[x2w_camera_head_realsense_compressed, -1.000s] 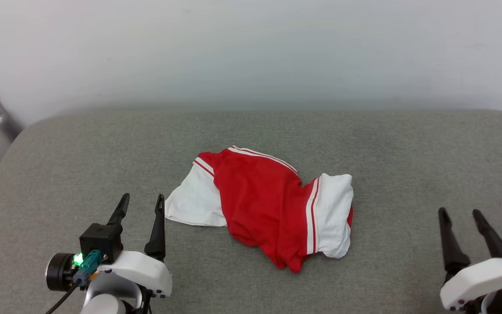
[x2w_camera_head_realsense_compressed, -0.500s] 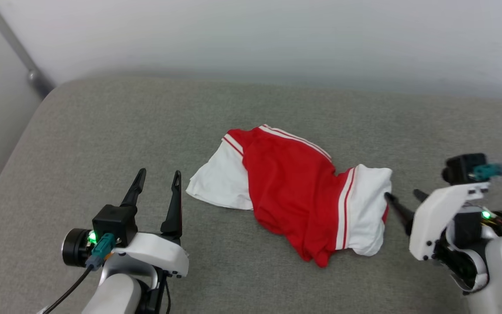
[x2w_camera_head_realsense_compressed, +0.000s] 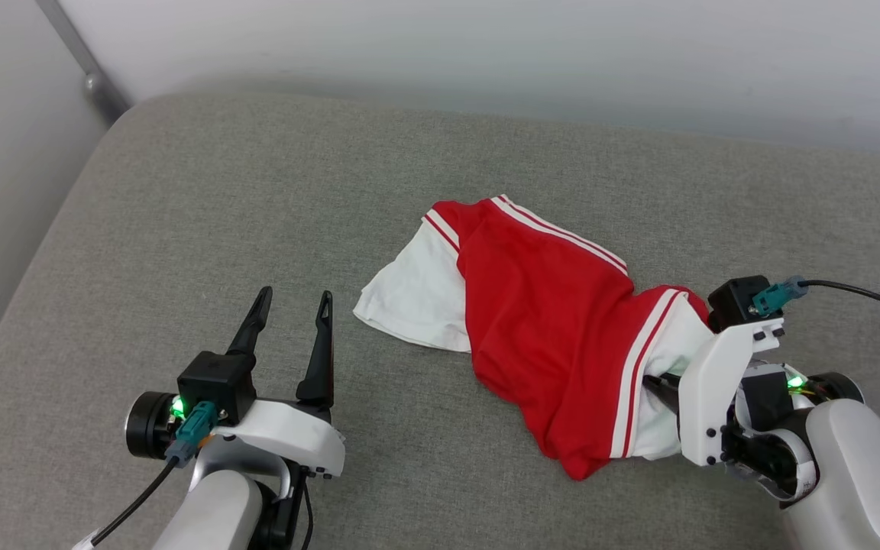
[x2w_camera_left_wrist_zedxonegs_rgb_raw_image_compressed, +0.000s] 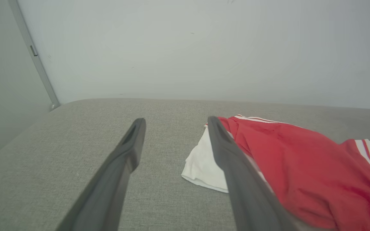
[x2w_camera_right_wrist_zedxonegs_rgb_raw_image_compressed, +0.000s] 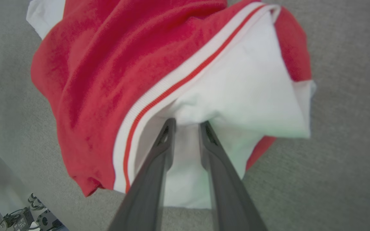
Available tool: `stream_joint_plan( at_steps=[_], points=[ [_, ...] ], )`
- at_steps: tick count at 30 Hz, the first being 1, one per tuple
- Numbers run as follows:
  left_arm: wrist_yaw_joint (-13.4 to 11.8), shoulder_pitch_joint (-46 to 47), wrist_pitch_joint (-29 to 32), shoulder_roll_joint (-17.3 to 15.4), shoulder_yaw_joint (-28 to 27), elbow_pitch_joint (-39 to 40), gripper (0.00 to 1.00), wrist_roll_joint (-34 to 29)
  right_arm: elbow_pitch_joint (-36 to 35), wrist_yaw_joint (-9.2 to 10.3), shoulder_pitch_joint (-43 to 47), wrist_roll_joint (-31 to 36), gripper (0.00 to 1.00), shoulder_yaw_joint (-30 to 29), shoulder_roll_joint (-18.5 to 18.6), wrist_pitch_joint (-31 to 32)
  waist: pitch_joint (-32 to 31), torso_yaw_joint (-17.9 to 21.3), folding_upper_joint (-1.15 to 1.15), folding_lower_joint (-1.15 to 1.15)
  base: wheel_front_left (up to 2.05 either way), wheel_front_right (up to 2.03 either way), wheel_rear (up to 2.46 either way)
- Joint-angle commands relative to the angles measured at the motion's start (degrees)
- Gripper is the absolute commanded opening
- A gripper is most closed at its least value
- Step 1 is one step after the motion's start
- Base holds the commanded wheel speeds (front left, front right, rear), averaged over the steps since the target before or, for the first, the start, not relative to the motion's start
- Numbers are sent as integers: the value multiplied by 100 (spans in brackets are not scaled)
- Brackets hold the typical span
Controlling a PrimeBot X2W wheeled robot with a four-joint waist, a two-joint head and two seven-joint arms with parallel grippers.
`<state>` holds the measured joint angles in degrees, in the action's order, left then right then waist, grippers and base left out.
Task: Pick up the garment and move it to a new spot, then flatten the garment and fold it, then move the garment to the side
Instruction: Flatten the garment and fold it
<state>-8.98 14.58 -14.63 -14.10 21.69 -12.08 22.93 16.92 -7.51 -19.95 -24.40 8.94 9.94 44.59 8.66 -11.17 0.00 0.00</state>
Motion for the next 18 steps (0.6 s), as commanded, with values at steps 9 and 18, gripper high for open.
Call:
stream_joint_plan(
  at_steps=[9,18],
  points=[
    [-7,-61,-50,-9,-91,-21,100,-24,-762,4,-232,96,0,-47,575,-219,-152,270,0,0,0,0,0],
    [-21,-146,-58,-26,-125,18,100,3,-1807,4,625,414,0,-1525,874,68,-178,555,0,0,0,0,0]
  ],
)
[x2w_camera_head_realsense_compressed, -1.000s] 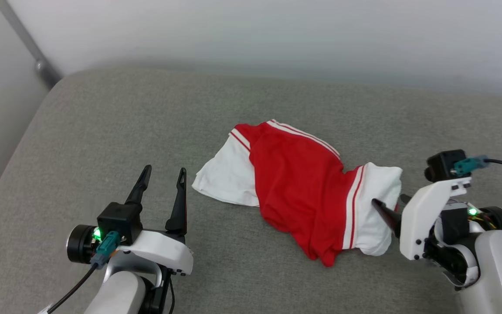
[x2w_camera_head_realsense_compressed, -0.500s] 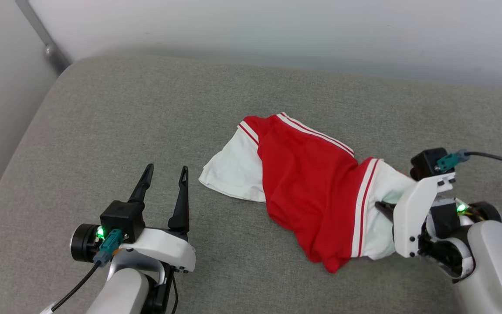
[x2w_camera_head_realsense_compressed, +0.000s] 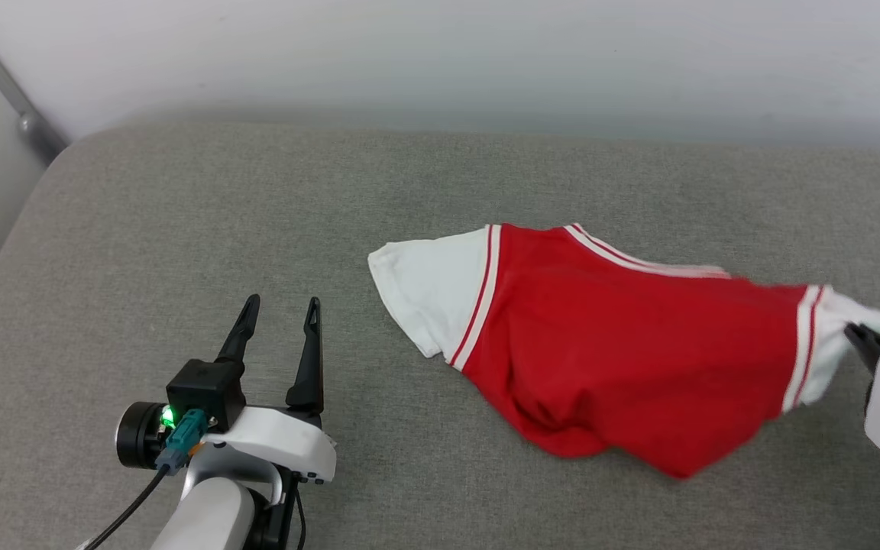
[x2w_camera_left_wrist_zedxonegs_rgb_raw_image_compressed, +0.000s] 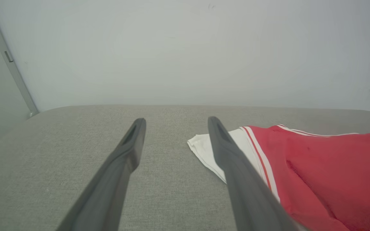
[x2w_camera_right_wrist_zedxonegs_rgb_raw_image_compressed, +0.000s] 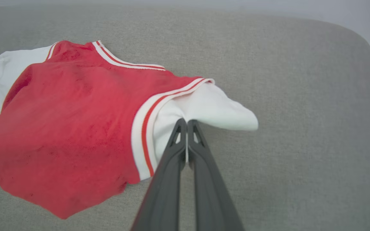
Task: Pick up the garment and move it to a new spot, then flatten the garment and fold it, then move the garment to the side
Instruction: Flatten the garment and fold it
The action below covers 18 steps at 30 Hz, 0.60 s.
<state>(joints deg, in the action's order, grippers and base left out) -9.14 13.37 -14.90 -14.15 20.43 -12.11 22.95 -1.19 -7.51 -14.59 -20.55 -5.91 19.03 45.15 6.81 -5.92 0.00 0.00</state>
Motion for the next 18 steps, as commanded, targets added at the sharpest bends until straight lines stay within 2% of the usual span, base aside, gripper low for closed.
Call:
stream_joint_plan(
  at_steps=[1,5,8,9,10,14,18],
  points=[
    [-2,-27,-32,-18,1,27,100,8,25,4,215,37,0,-267,-108,52,18,54,0,0,0,0,0],
    [34,14,-33,-17,18,19,100,24,468,4,716,66,0,-972,-386,-72,65,102,0,0,0,0,0],
    [36,50,-33,-25,31,24,100,20,1001,4,887,63,0,-1221,-607,-524,124,136,0,0,0,0,0],
    [39,59,-27,-37,28,30,100,22,1157,4,909,37,63,-1280,-692,-754,142,145,0,0,0,0,0],
    [28,68,-21,-53,27,32,100,26,1323,4,921,-20,100,-1294,-778,-944,158,154,0,0,0,0,0],
    [4,37,-2,-101,5,31,100,42,1661,4,920,-142,100,-1270,-917,-1754,158,200,0,0,0,0,0],
    [-28,-80,28,-144,-26,38,100,90,1530,4,1031,-70,100,-1238,-811,-2620,54,246,0,0,0,0,0]
  ],
)
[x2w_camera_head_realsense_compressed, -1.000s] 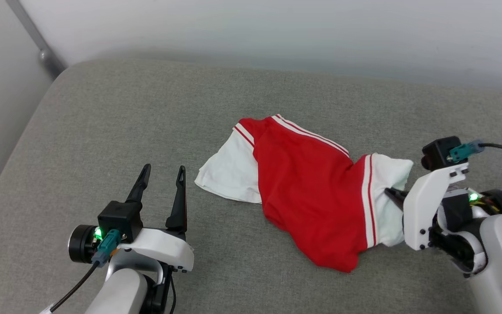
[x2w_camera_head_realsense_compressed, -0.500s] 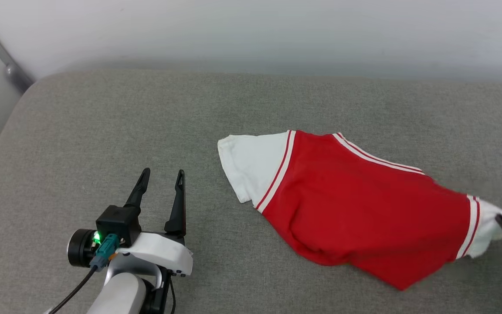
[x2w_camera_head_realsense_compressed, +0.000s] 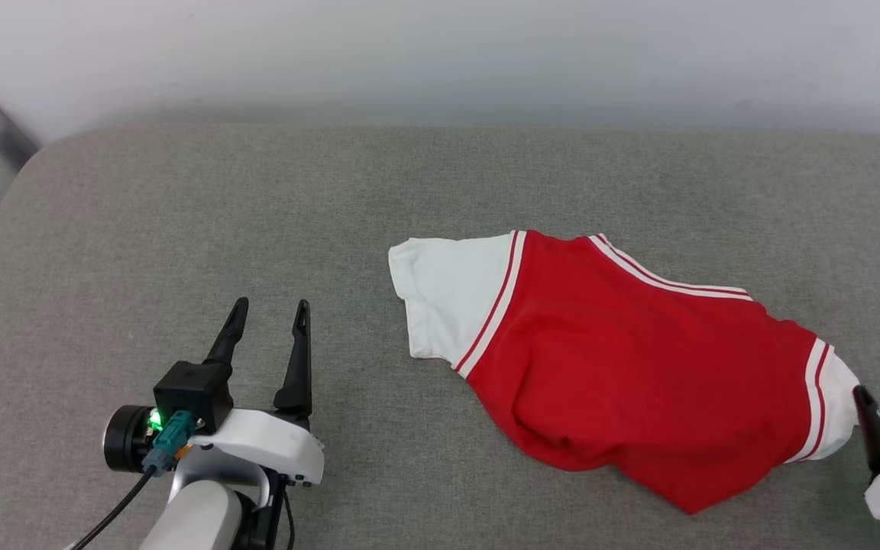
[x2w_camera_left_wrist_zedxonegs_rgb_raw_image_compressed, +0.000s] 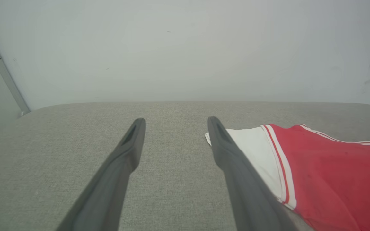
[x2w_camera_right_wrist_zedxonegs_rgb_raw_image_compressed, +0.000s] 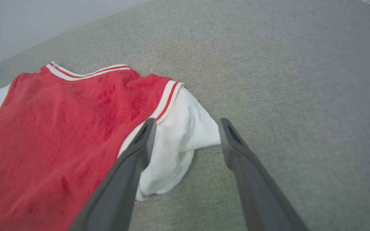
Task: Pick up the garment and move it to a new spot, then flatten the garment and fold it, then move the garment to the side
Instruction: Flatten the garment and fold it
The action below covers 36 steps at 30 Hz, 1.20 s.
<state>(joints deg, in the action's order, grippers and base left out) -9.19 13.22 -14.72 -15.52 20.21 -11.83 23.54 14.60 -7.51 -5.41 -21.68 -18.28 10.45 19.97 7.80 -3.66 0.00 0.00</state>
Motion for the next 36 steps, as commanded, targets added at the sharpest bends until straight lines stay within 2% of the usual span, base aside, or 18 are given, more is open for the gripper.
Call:
stream_joint_plan(
  at_steps=[1,6,10,20,25,30,36],
  points=[
    [-35,-98,18,-25,-15,20,100,39,-144,4,133,107,100,-20,72,-329,-73,32,0,0,0,0,0],
    [-95,-238,90,-94,-35,60,100,81,-685,4,260,614,100,-39,51,-1168,-286,81,0,0,0,0,0],
    [-134,-339,177,-143,-14,61,100,79,-1154,3,396,1056,100,149,-121,-1477,-452,87,0,0,0,0,0],
    [-251,-512,431,-244,25,83,100,125,-1987,4,973,1485,100,939,-616,-1564,-693,106,0,0,0,0,0],
    [-294,-537,549,-302,30,126,100,139,-2234,4,1122,1487,100,1189,-701,-1578,-688,211,0,0,0,0,0],
    [-118,-133,738,-350,108,117,100,144,-2340,4,1008,1410,100,1288,-743,-1578,-511,333,0,0,0,0,0],
    [426,863,1304,-412,257,-58,100,314,-2308,4,736,1371,100,1389,-758,-1607,-106,544,0,0,0,0,0]
  ],
)
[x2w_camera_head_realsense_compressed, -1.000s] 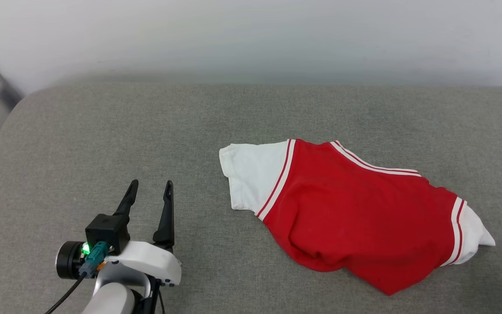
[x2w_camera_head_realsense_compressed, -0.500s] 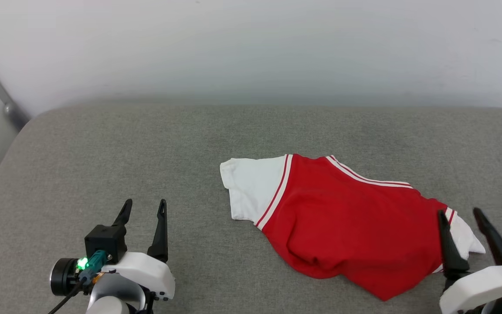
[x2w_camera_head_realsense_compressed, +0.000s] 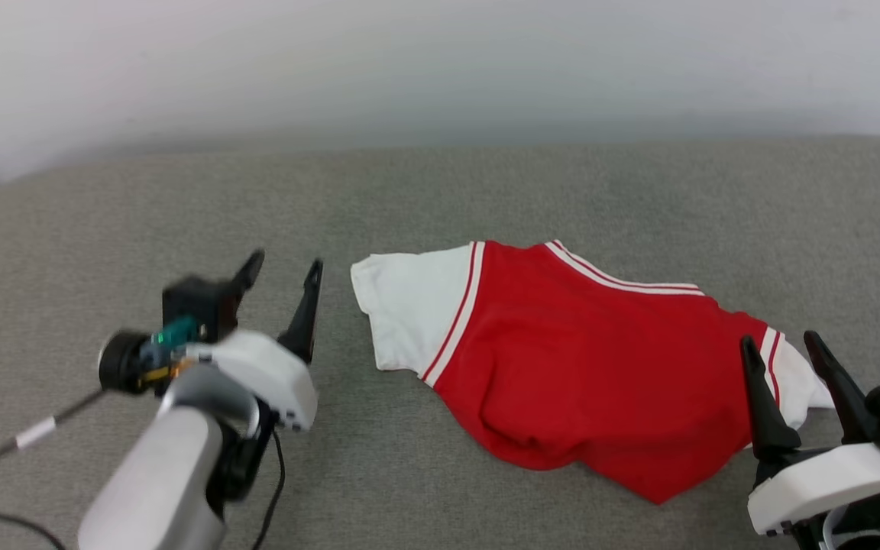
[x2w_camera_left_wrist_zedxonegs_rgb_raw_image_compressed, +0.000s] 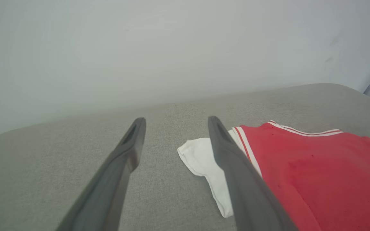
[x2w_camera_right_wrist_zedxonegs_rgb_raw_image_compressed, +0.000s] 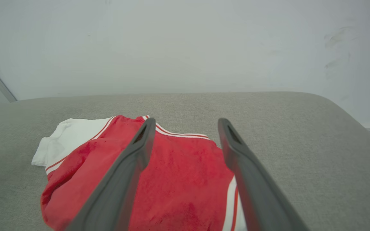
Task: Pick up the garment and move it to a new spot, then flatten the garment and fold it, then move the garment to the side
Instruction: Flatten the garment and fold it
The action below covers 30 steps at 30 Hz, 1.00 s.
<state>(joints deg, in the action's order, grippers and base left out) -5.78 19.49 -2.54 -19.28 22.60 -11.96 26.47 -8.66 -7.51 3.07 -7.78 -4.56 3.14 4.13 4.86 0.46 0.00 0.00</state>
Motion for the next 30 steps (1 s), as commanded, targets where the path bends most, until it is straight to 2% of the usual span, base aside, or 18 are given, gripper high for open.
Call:
stream_joint_plan(
  at_steps=[1,7,13,20,27,29,30],
  points=[
    [191,437,220,-47,33,-80,100,74,26,4,-165,-33,100,35,-27,-29,283,185,0,0,0,0,0],
    [785,1579,1259,-325,109,-507,100,316,118,4,-476,-106,100,199,-29,-132,791,562,0,0,0,0,0],
    [1153,2403,2722,-632,380,-1094,100,631,292,3,-706,-246,100,300,-31,-295,1194,928,0,0,0,0,0],
    [1305,2769,4182,-978,791,-1737,100,1059,545,4,-881,-428,100,417,-31,-508,1533,1276,0,0,0,0,0],
    [1305,2619,4943,-1272,1098,-2157,100,1312,761,3,-1004,-563,100,462,-31,-658,1722,1464,0,0,0,0,0],
    [1308,2457,5147,-1265,1163,-2298,100,1454,816,4,-1047,-582,100,471,-30,-675,1754,1494,0,0,0,0,0],
    [1310,2382,5205,-1231,1188,-2323,50,1533,840,4,-1057,-580,100,471,-30,-690,1765,1503,0,0,0,0,0]
  ],
)
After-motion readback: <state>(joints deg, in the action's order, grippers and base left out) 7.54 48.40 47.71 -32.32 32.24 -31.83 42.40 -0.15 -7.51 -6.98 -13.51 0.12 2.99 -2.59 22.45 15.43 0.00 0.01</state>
